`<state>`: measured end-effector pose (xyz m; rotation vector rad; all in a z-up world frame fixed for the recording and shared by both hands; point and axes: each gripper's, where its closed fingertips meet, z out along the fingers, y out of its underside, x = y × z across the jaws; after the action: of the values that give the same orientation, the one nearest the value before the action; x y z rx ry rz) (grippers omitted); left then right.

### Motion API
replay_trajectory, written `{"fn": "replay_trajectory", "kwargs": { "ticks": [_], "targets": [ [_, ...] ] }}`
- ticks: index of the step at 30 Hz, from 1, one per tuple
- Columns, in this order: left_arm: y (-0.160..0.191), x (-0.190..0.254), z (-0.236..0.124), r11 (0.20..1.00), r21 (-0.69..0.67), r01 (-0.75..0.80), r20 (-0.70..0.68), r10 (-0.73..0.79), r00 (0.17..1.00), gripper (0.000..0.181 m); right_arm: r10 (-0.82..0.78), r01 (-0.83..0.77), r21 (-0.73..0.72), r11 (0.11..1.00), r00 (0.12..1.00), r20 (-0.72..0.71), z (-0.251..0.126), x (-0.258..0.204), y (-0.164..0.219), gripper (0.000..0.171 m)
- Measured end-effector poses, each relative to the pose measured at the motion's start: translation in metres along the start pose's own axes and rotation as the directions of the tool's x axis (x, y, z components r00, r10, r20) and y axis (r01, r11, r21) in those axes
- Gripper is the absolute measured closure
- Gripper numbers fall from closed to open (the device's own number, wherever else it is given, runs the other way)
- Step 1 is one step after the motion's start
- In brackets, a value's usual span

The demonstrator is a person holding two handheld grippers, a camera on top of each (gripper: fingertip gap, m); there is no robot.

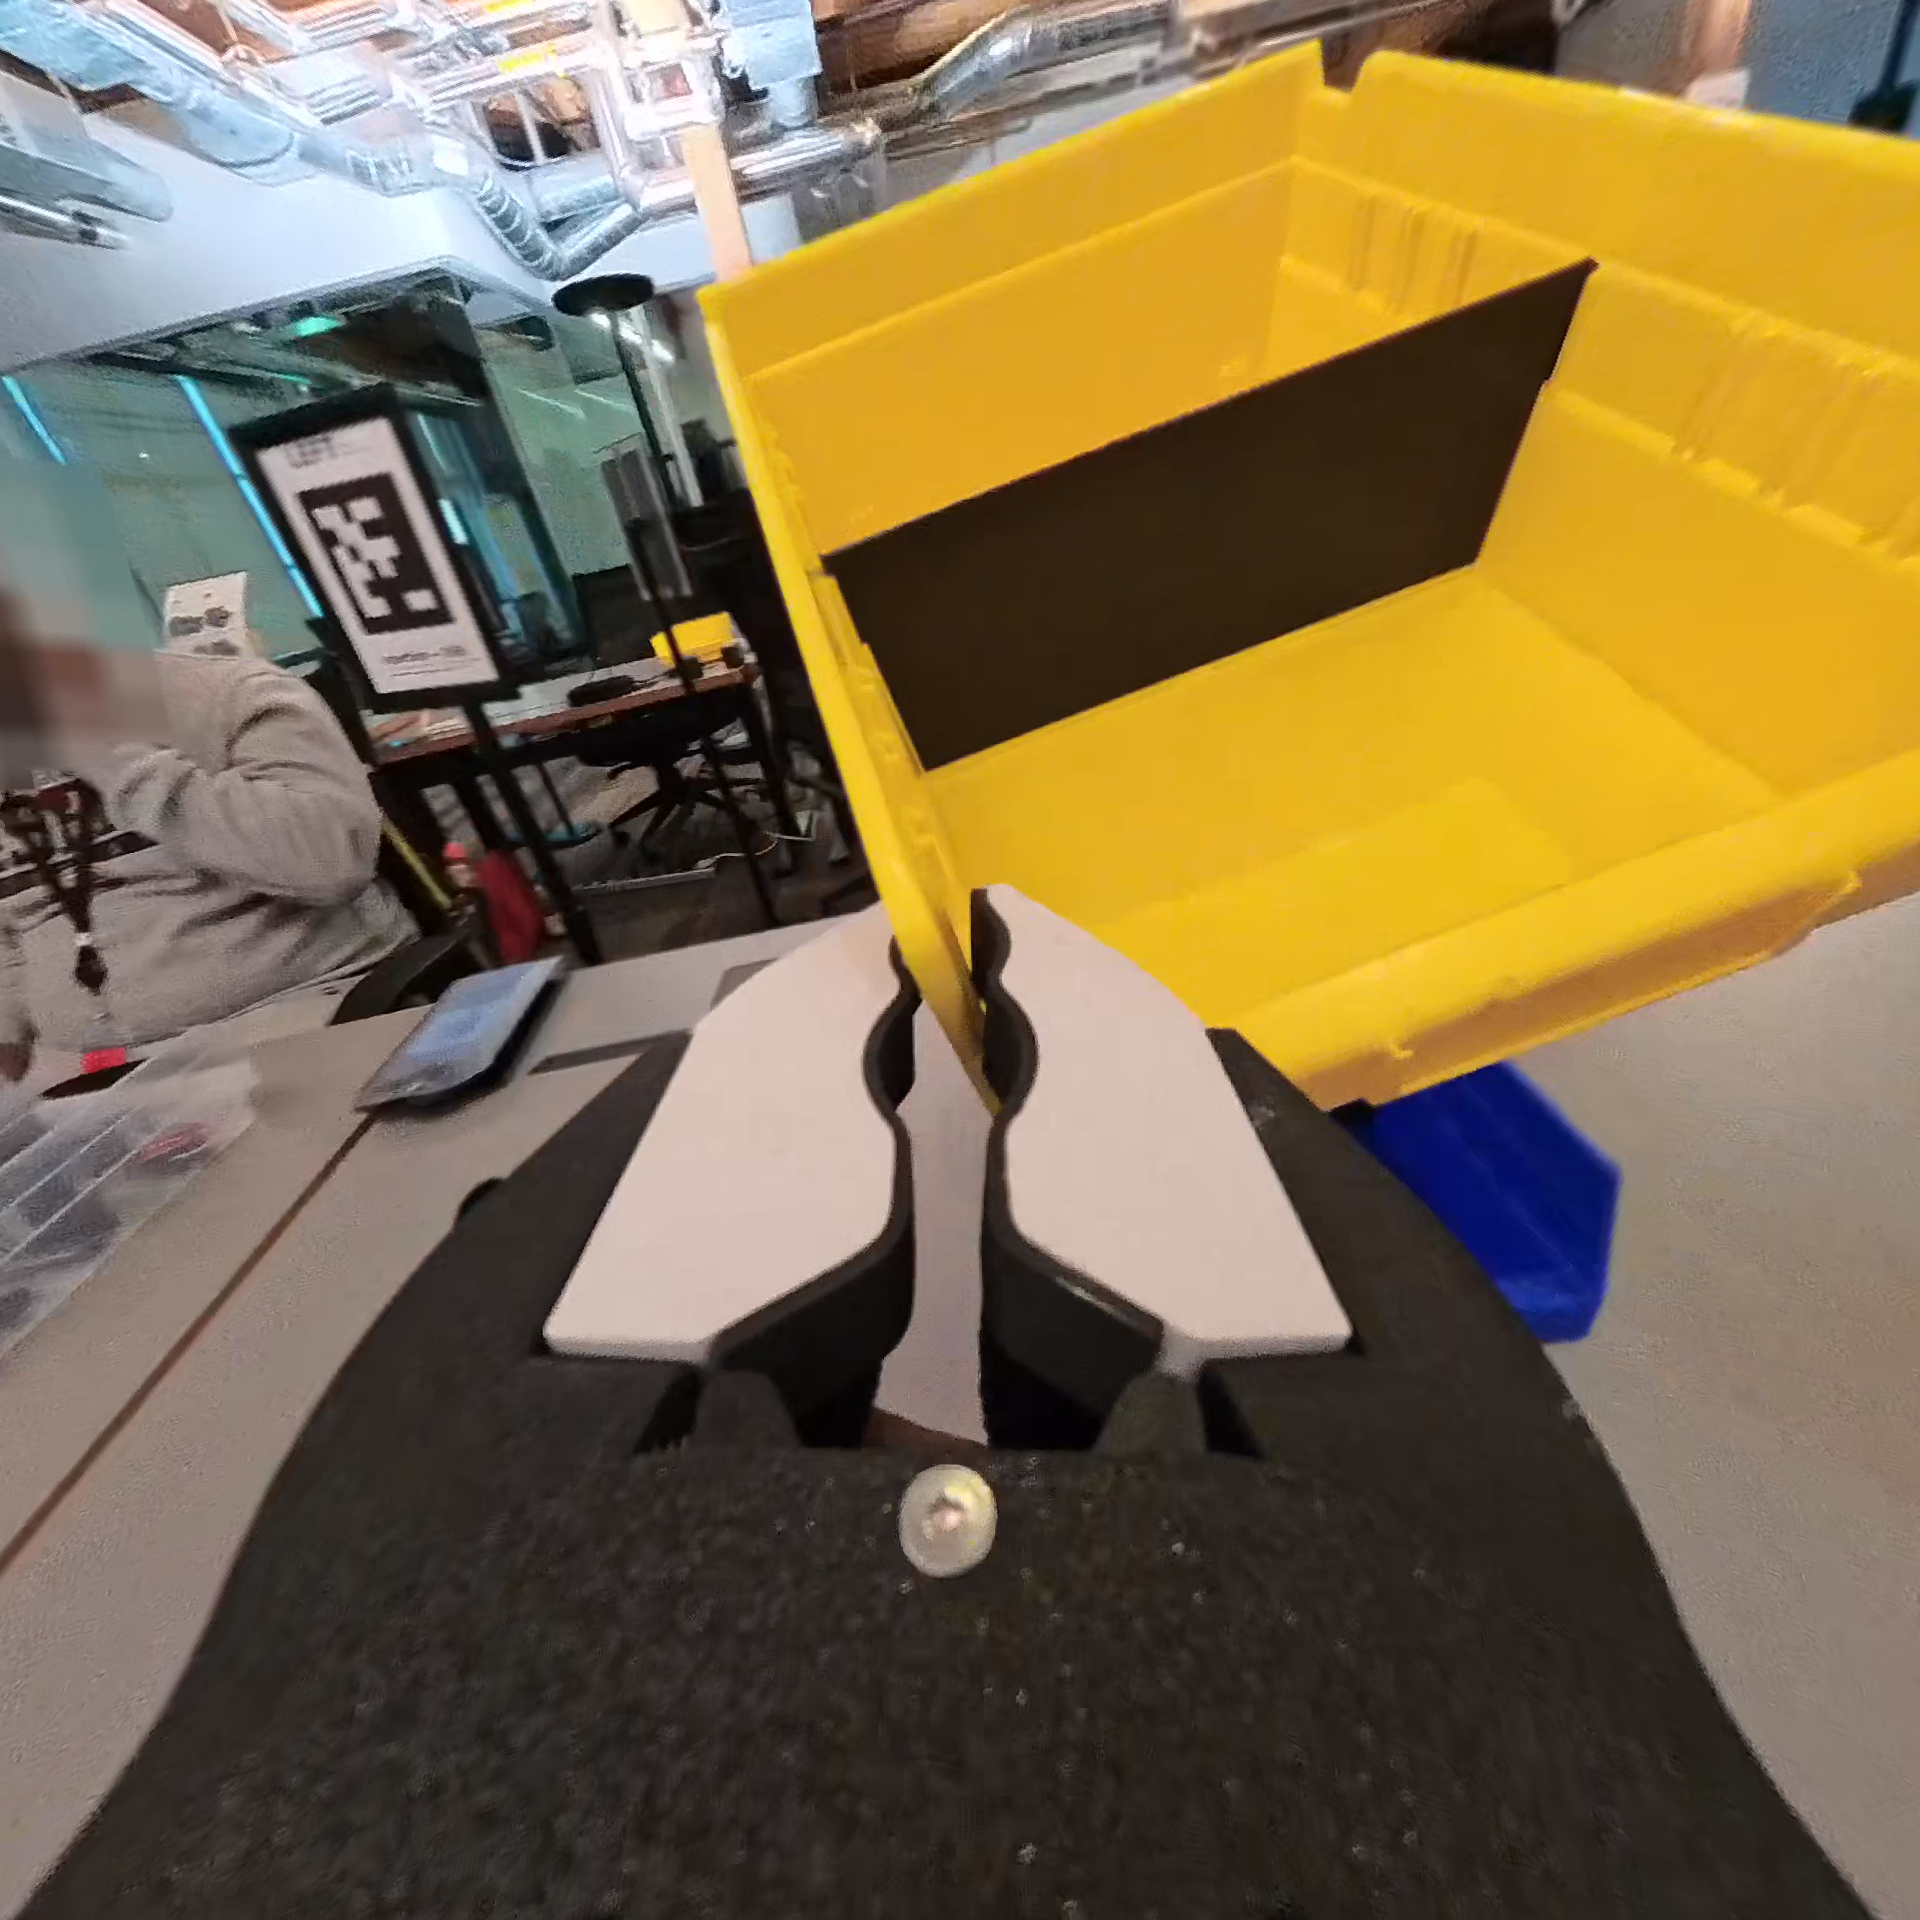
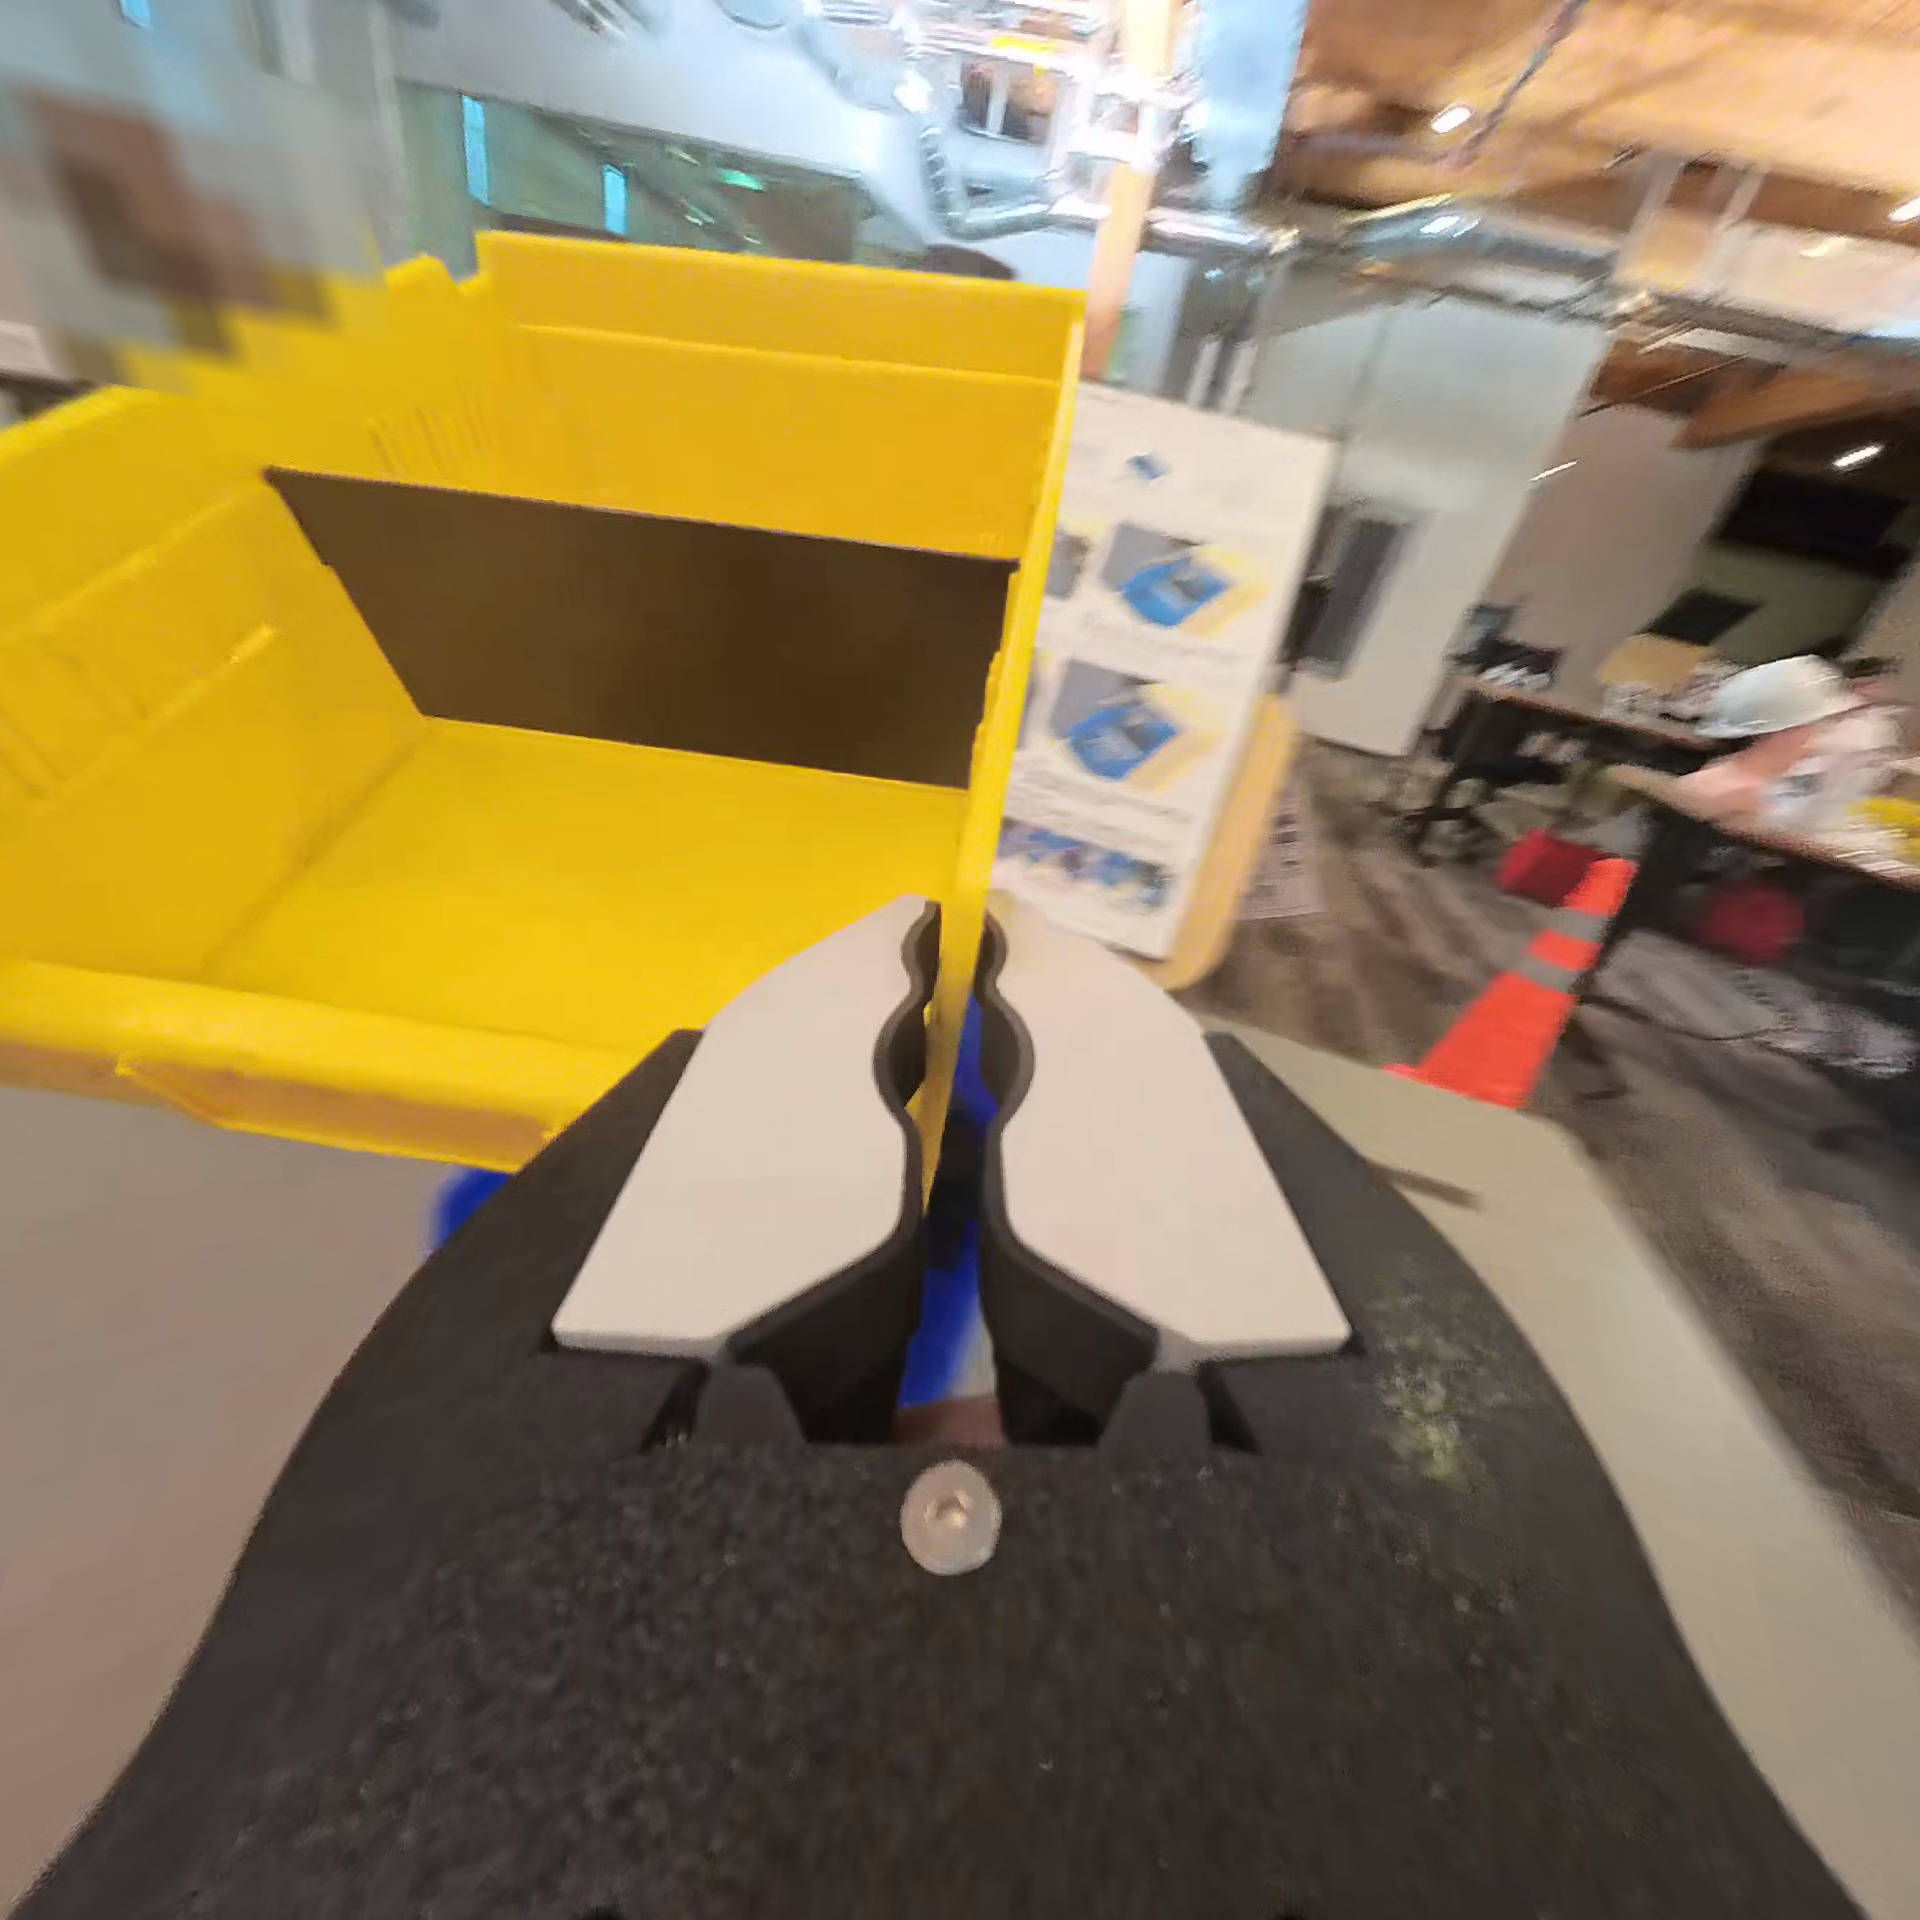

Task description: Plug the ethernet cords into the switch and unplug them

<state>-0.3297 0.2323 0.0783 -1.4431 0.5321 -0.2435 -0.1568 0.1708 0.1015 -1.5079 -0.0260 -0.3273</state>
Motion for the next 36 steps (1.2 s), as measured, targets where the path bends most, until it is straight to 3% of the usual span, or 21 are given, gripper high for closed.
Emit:
{"fn": "replay_trajectory", "kwargs": {
  "ticks": [2,5,8,11,13,16,19,22,24,27,31,36],
  "targets": [
    [-0.012,0.048,0.030,1.000,0.011,0.029,-0.064,-0.028,0.998,0.174,-0.077,0.074,-0.042,0.996,0.993,-0.085,0.001,0.054,0.002,0.166],
    [-0.016,0.135,0.070,0.998,-0.014,0.059,-0.189,-0.060,0.980,0.173,-0.092,0.056,-0.180,0.982,0.976,-0.198,0.002,0.142,0.029,0.166],
    [0.006,0.221,0.099,0.996,-0.082,0.034,-0.271,-0.055,0.961,0.173,-0.171,0.056,-0.372,0.927,0.943,-0.284,-0.004,0.219,0.080,0.163],
    [0.037,0.295,0.120,0.985,-0.173,-0.021,-0.332,-0.038,0.942,0.174,-0.278,0.080,-0.581,0.810,0.924,-0.261,-0.016,0.279,0.149,0.158],
    [0.063,0.336,0.130,0.971,-0.234,-0.054,-0.357,-0.034,0.933,0.174,-0.244,0.038,-0.643,0.765,0.941,-0.234,-0.022,0.308,0.197,0.158],
    [0.096,0.381,0.138,0.952,-0.288,-0.102,-0.367,-0.012,0.930,0.174,-0.065,-0.099,-0.641,0.761,0.972,-0.227,-0.026,0.332,0.264,0.163],
    [0.107,0.405,0.136,0.963,-0.234,-0.135,-0.369,0.040,0.929,0.172,0.113,-0.225,-0.534,0.815,0.965,-0.236,-0.028,0.346,0.293,0.166],
    [0.120,0.420,0.130,0.956,-0.253,-0.149,-0.395,0.039,0.918,0.170,0.177,-0.264,-0.539,0.800,0.962,-0.208,-0.034,0.355,0.306,0.167],
    [0.133,0.428,0.124,0.944,-0.300,-0.136,-0.425,-0.005,0.905,0.171,0.193,-0.261,-0.612,0.746,0.965,-0.176,-0.042,0.353,0.323,0.166],
    [0.138,0.441,0.109,0.945,-0.319,-0.071,-0.515,-0.110,0.850,0.156,0.216,-0.273,-0.694,0.666,0.961,-0.170,-0.053,0.348,0.347,0.165],
    [0.132,0.447,0.092,0.935,-0.342,-0.098,-0.607,-0.140,0.782,0.149,0.213,-0.297,-0.723,0.624,0.955,-0.208,-0.059,0.353,0.346,0.165],
    [0.081,0.408,0.068,0.955,-0.296,-0.016,-0.704,-0.207,0.679,0.148,0.124,-0.283,-0.665,0.692,0.953,-0.277,-0.066,0.371,0.301,0.152]
  ]
}}
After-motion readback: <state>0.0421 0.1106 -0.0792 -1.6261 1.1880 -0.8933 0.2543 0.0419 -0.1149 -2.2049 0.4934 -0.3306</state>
